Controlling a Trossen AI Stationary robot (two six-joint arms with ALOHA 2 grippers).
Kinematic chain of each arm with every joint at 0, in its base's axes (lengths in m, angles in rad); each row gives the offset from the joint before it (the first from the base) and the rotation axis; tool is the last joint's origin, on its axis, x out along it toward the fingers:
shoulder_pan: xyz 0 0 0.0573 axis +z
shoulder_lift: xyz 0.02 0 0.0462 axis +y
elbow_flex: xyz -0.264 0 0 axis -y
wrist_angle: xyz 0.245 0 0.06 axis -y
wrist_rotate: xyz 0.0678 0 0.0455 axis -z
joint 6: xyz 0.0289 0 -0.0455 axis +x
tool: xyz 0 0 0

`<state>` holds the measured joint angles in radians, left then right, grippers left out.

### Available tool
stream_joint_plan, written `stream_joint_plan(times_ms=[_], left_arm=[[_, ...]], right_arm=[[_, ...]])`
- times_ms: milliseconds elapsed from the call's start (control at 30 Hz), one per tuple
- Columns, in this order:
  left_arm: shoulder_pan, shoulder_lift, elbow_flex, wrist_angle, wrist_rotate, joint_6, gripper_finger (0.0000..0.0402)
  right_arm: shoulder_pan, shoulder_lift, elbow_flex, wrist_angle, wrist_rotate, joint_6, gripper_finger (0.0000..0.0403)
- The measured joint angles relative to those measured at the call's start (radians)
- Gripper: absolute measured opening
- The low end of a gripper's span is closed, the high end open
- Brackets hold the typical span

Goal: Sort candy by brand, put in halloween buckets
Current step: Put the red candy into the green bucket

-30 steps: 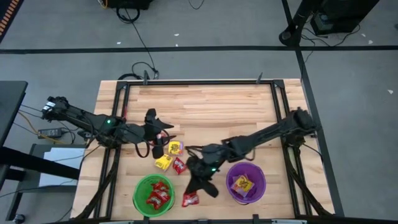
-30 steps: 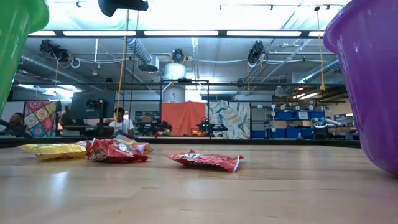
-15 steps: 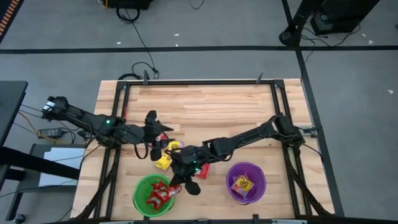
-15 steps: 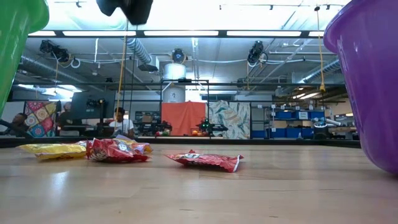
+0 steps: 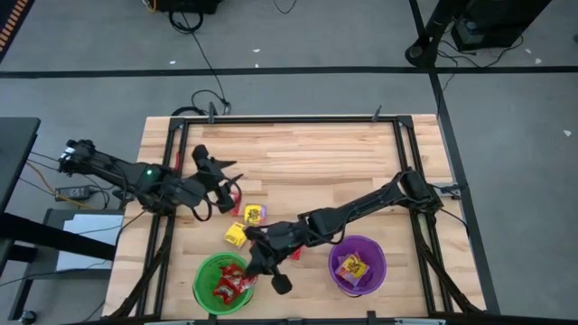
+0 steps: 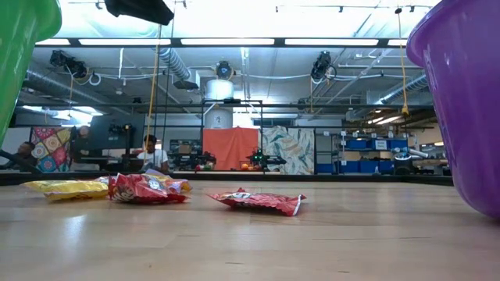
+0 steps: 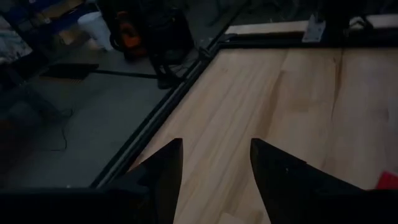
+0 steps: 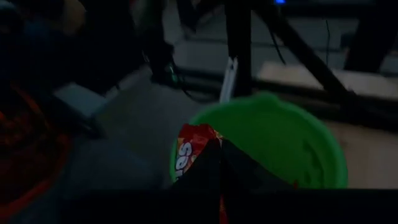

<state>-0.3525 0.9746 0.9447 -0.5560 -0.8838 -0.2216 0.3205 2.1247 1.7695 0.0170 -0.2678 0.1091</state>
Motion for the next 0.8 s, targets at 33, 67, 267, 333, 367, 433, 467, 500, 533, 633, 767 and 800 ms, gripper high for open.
stream_joint_plan(times_ms=[33, 67, 267, 333, 367, 433, 467, 500, 533, 633, 767, 800], left_arm=[[0.000, -0.003, 0.000, 0.002, -0.003, -0.005, 0.0193], [0.000, -0.006, 0.000, 0.006, -0.004, -0.014, 0.0193], [-0.001, -0.015, 0.000, 0.003, -0.001, -0.026, 0.0193], [-0.001, -0.015, 0.000, 0.003, 0.000, -0.035, 0.0193], [-0.001, -0.015, 0.000, 0.002, 0.001, -0.042, 0.0193], [-0.001, -0.015, 0.000, 0.001, 0.002, -0.044, 0.0193], [-0.001, -0.015, 0.000, 0.001, 0.002, -0.044, 0.0193], [-0.001, -0.016, 0.000, 0.002, 0.002, -0.044, 0.0193], [-0.001, -0.019, 0.000, 0.001, 0.002, -0.043, 0.0193], [-0.001, -0.023, 0.000, 0.004, -0.003, -0.043, 0.0193], [-0.001, -0.028, 0.000, 0.004, -0.004, -0.044, 0.0193], [-0.001, -0.028, 0.000, 0.003, -0.004, -0.044, 0.0193]], right_arm=[[-0.002, -0.002, 0.000, 0.020, -0.013, 0.004, 0.0009], [-0.005, -0.003, 0.000, 0.046, -0.023, 0.008, 0.0009], [-0.024, -0.007, 0.022, 0.104, -0.088, -0.017, 0.0009], [-0.025, -0.005, 0.022, 0.106, -0.080, -0.054, 0.0009], [-0.025, -0.004, 0.022, 0.104, -0.073, -0.066, 0.0009], [-0.024, -0.002, 0.022, 0.098, -0.052, -0.093, 0.0009], [-0.023, -0.002, 0.022, 0.095, -0.030, -0.108, 0.0009], [-0.020, -0.002, 0.022, 0.095, -0.008, -0.123, 0.0009], [-0.015, -0.002, 0.022, 0.096, 0.014, -0.139, 0.0009], [-0.004, -0.001, 0.022, 0.106, 0.082, -0.194, 0.0009], [0.004, -0.001, 0.022, 0.111, 0.106, -0.216, 0.0009], [0.006, -0.001, 0.022, 0.112, 0.101, -0.214, 0.0009]])
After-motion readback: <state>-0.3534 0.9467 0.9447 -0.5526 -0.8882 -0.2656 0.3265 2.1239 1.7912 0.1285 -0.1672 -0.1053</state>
